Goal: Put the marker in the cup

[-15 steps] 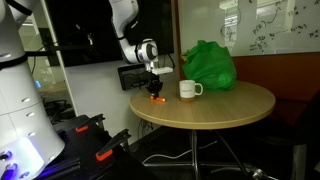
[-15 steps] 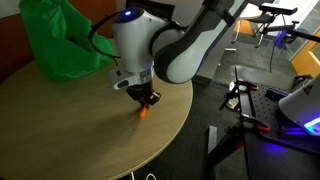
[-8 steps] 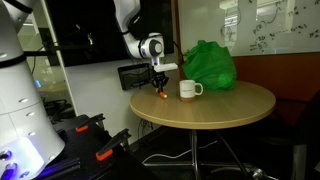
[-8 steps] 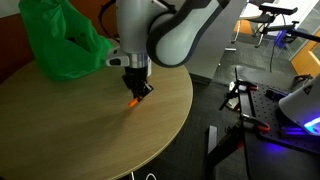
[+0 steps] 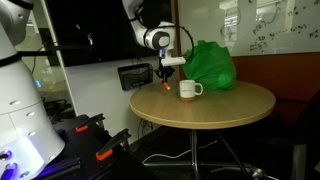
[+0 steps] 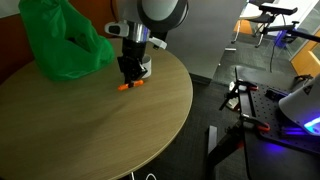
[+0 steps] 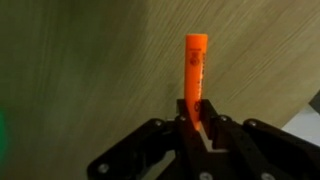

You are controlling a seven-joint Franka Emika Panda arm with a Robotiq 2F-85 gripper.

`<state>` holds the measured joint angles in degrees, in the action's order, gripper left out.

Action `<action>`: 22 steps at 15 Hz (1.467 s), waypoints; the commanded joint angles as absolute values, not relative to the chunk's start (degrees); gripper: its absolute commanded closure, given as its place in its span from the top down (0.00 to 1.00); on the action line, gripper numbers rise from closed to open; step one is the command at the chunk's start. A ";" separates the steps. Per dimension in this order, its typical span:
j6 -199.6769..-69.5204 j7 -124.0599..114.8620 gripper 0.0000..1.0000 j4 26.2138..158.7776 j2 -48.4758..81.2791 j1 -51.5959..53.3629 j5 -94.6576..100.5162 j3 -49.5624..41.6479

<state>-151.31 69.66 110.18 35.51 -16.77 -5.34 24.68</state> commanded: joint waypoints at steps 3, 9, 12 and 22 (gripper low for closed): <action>-156.49 80.48 0.05 113.15 33.27 -22.72 -16.00 30.28; -158.32 86.25 0.19 112.80 32.97 -23.93 -21.89 30.77; -159.20 86.11 0.19 114.91 30.92 -23.68 -21.87 30.23; -159.10 88.91 0.05 113.78 31.48 -27.58 -27.52 33.84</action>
